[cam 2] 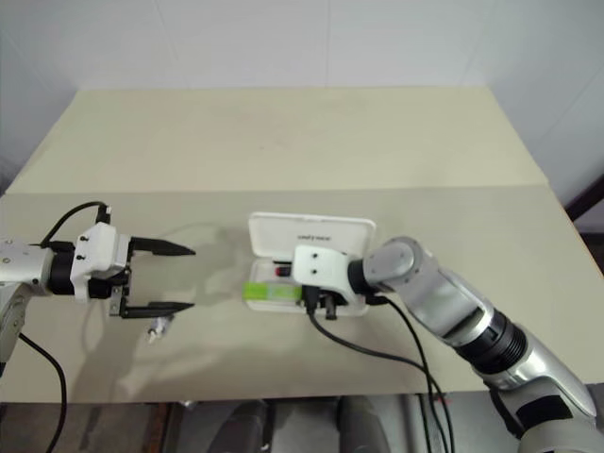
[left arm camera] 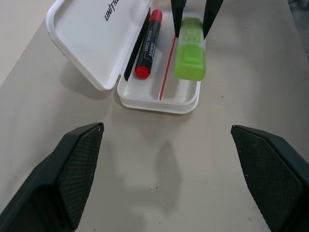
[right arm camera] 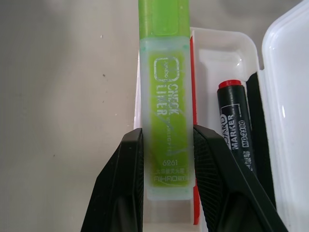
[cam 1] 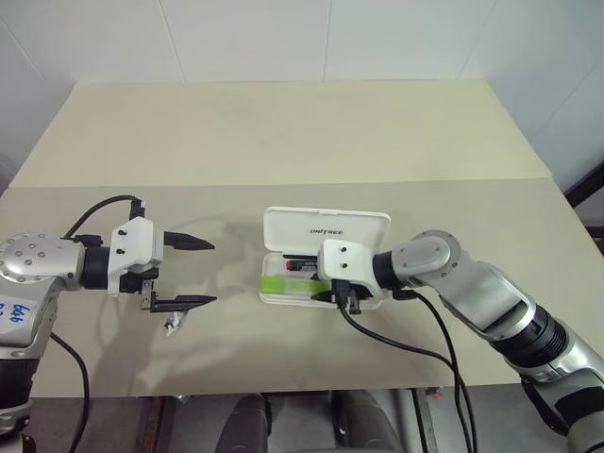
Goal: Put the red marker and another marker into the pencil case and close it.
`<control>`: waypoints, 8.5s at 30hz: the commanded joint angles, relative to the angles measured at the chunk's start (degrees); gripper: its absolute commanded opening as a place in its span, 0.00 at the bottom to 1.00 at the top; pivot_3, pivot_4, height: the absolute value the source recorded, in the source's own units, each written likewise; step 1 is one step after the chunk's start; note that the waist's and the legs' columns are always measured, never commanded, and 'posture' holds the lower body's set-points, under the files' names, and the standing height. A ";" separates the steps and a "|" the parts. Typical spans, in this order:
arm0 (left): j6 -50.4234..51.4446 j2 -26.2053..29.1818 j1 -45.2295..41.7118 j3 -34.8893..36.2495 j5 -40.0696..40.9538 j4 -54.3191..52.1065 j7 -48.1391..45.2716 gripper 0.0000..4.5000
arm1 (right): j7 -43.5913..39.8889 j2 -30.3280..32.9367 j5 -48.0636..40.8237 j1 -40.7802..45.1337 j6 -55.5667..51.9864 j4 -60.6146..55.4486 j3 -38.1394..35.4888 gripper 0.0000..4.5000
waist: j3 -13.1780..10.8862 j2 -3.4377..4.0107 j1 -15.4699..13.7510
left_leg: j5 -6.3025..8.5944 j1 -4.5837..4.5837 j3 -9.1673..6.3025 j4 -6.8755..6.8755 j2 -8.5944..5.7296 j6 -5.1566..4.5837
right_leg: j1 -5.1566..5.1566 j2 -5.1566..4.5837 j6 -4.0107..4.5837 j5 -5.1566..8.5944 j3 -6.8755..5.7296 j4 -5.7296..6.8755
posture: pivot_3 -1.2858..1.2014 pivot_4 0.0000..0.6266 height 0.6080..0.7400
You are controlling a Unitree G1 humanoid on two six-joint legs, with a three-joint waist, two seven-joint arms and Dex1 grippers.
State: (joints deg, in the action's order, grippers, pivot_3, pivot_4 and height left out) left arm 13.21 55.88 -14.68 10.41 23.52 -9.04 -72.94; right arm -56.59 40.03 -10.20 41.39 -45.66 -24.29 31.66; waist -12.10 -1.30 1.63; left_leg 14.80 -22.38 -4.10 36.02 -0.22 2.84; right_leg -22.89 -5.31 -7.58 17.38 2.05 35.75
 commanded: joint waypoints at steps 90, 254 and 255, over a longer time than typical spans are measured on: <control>66.04 -1.63 16.06 5.76 1.86 -33.88 41.87 0.07 | -3.08 -5.80 -25.12 -1.79 13.23 4.48 -30.20 1.00 | -0.01 -0.03 0.04 | 0.04 0.09 0.03 -0.18 0.02 0.12 | -0.01 -0.04 0.13 0.01 0.08 -0.12 | 0.52 0.24 1.00; 10.40 -6.74 -19.76 2.78 1.74 3.11 5.37 0.00 | -17.11 13.81 -24.81 -8.11 20.85 17.03 -38.98 1.00 | -0.09 -0.06 -1.36 | 0.06 0.10 0.16 0.16 0.10 -0.05 | 0.20 0.32 -0.13 -0.18 0.42 -0.17 | 0.52 0.24 1.00; 9.57 -7.35 -20.60 2.06 1.41 4.35 5.56 0.00 | -17.13 13.62 -24.66 -7.80 20.90 17.26 -38.90 1.00 | -0.09 -0.06 -1.36 | 0.06 0.10 0.17 0.15 0.11 -0.05 | 0.19 0.32 -0.12 -0.18 0.42 -0.16 | 0.52 0.24 1.00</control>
State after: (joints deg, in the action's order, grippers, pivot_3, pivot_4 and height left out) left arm 24.52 48.58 -33.84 12.41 24.41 -5.52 -67.64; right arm -73.26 53.65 -34.67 32.10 -25.83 -6.50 -6.52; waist -12.19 -1.36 0.27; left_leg 14.87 -22.29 -3.92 36.17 -0.11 2.80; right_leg -22.72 -4.99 -7.70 17.20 2.47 35.59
